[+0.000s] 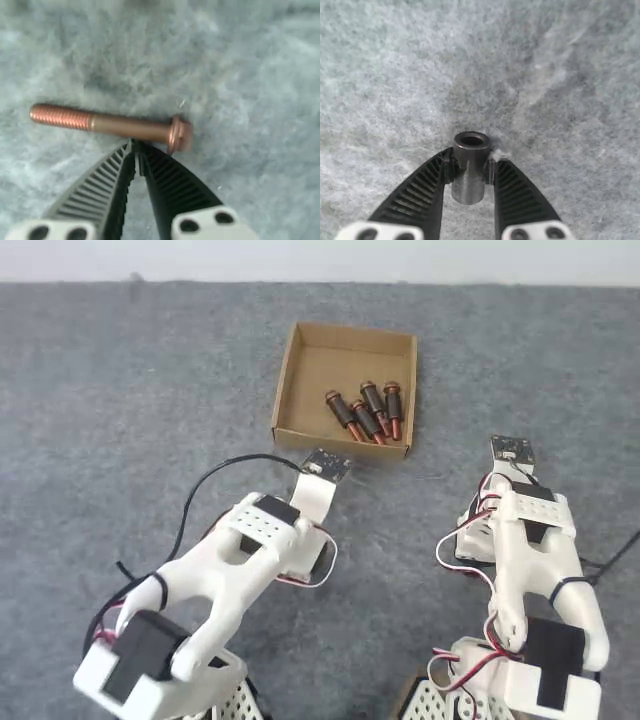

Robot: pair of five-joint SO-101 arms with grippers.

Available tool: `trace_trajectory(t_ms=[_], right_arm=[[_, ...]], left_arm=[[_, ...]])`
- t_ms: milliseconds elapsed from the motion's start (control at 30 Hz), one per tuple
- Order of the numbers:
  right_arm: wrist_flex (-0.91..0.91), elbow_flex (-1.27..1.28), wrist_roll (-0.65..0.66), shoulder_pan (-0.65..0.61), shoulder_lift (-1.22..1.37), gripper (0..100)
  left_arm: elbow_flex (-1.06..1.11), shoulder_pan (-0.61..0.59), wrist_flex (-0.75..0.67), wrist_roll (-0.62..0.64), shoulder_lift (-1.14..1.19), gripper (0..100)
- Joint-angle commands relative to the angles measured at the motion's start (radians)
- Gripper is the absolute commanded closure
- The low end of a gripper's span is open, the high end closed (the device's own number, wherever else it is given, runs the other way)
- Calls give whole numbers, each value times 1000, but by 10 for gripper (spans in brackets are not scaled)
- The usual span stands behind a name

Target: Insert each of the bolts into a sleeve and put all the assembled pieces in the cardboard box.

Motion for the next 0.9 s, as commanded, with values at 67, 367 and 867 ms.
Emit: trace_trajectory(t_ms=[67,367,867], right_arm=[[15,-14,18,19,5,992],[15,-14,18,21,5,992],[15,-14,18,19,5,992]], left_arm=[[-148,5,-54,18,6,987],[-182,-2,-184,12,8,984],[-239,-61,115,-818,3,819]])
